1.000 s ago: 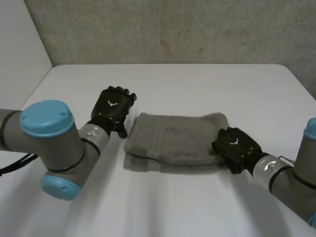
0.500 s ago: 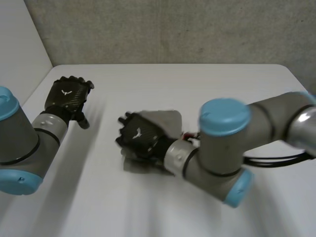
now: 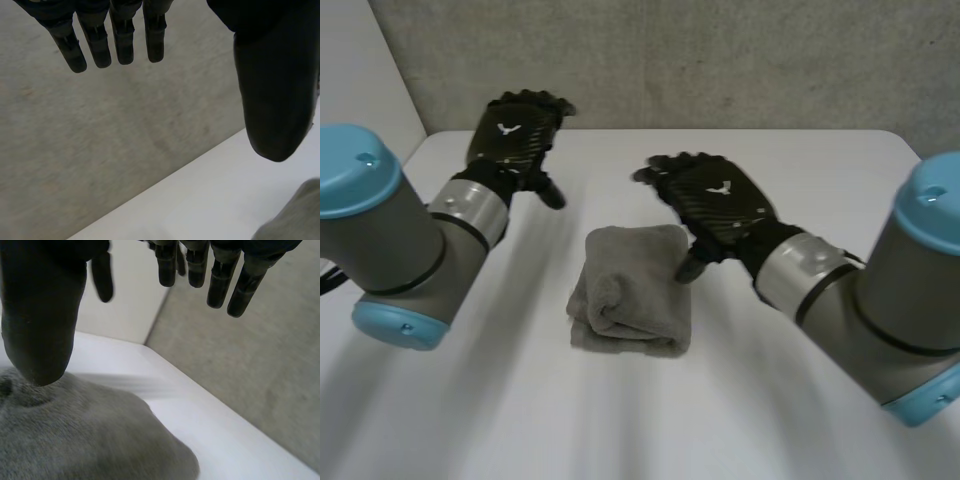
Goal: Fold the towel.
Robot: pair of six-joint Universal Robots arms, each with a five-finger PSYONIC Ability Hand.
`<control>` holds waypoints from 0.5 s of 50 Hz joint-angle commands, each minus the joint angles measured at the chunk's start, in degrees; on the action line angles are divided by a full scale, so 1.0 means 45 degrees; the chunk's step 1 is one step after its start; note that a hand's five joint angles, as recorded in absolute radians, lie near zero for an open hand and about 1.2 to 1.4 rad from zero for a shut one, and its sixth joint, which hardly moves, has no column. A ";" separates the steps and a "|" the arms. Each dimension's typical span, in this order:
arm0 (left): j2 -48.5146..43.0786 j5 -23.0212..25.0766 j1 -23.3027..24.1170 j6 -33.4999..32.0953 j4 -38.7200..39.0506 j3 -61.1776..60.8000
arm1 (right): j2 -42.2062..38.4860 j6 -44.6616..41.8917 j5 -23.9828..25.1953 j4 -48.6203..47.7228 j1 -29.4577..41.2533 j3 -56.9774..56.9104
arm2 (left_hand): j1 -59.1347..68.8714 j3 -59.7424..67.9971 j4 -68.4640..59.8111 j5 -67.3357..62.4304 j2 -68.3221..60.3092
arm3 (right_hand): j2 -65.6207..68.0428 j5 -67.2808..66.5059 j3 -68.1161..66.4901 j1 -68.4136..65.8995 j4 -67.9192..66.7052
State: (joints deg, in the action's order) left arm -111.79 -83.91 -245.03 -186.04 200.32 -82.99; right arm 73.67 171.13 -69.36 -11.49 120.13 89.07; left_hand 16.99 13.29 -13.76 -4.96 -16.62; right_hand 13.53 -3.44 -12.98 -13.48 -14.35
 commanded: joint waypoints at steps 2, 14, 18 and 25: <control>-0.0996 0.0540 0.1265 0.0423 -0.0042 0.0182 | -0.1266 0.0857 -0.0094 0.0150 -0.1225 -0.0046 | -0.0721 -0.0732 0.0835 0.0269 0.0639 | -0.0784 0.0764 0.0663 0.0773 0.0967; -0.2620 0.1088 0.1619 0.0365 -0.0355 -0.0033 | -0.4007 0.3085 -0.0133 0.1245 -0.1109 -0.2294 | -0.0609 -0.0732 0.0835 0.0157 0.0527 | -0.0784 0.0764 0.0663 0.0773 0.0967; -0.2639 0.1069 0.1250 -0.0082 -0.0570 -0.0208 | -0.4202 0.3201 -0.0289 0.1206 -0.0642 -0.2644 | -0.0572 -0.0732 0.0835 0.0120 0.0489 | -0.0784 0.0764 0.0663 0.0773 0.0967; -0.2893 0.1069 0.0584 -0.2213 -0.0609 -0.0619 | -0.5082 0.3182 -0.0992 0.1284 -0.0054 -0.3368 | -0.0497 -0.0732 0.0835 0.0045 0.0415 | -0.0784 0.0764 0.0663 0.0773 0.0967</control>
State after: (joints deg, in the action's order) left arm -124.13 -79.04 -240.49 -189.70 197.76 -84.53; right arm 53.32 185.79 -71.55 -5.84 118.07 76.06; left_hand 16.99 13.29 -13.76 -4.90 -16.58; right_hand 13.54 -3.44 -12.98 -13.48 -14.35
